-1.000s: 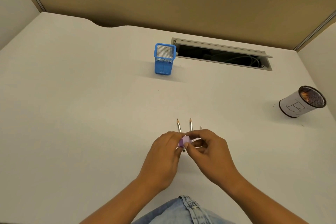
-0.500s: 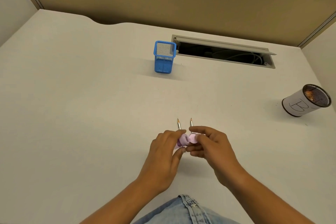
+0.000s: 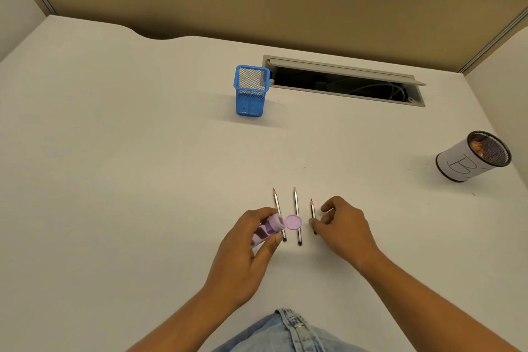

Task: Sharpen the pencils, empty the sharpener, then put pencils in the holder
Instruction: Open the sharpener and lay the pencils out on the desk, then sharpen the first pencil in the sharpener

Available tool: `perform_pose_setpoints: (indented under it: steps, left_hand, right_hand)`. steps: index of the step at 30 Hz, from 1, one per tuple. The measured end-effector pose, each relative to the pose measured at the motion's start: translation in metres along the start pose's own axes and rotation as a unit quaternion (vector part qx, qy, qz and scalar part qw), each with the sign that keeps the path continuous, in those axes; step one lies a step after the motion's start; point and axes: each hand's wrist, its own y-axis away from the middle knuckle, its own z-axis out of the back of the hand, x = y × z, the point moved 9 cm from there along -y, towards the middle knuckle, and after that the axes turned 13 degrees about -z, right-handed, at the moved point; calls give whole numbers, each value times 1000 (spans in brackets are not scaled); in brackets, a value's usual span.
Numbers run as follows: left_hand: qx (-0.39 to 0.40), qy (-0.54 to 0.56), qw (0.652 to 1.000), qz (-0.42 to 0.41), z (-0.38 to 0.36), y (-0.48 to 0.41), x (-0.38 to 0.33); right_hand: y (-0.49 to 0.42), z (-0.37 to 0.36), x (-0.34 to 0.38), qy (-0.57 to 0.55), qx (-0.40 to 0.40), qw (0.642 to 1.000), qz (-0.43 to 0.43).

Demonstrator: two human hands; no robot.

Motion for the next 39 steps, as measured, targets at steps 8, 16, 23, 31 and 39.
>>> perform_pose_setpoints:
  steps: [8, 16, 23, 31, 39]
  left_hand:
    - [-11, 16, 1000, 15, 12, 1, -1]
    - [-21, 25, 999, -4, 25, -1, -17]
    - [-35, 26, 999, -33, 37, -2, -35]
    - [5, -11, 999, -43, 36, -3, -45]
    - [83, 63, 994, -14, 41, -10, -56]
  right_hand:
    - [0, 12, -1, -21, -37, 999, 10]
    - [64, 58, 36, -207, 47, 971, 111]
    - [111, 69, 70, -153, 23, 953, 260]
    - [127, 62, 84, -99, 16, 939, 328]
    - [144, 66, 95, 12, -14, 902, 432]
